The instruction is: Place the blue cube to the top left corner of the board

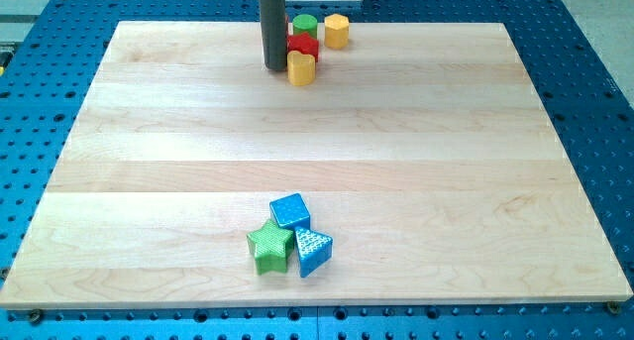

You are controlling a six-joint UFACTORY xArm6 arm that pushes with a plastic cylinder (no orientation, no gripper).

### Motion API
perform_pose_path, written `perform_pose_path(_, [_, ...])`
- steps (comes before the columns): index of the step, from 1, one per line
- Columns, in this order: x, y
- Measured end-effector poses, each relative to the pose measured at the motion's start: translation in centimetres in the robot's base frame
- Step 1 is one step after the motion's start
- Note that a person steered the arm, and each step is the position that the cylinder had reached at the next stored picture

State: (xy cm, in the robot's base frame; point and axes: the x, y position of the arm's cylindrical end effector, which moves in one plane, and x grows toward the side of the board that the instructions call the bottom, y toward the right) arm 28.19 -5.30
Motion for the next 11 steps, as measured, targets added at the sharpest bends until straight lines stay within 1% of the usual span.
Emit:
perform_pose_path(2, [0.0,-0.1])
perform_pose_path(3, [2.7,0.7])
perform_pose_path(4, [7.8,4.2])
perform_pose_path(5, [17.3,12.6])
perform_pose_path(6, [27.1,15.3])
perform_pose_path(7, [33.2,11.6])
perform_pose_path(8, [33.7,9.2])
perform_pose_path(9, [33.6,5.4])
perform_pose_path(10, [31.3,4.3])
perform_pose_path(11, [25.5,1.9])
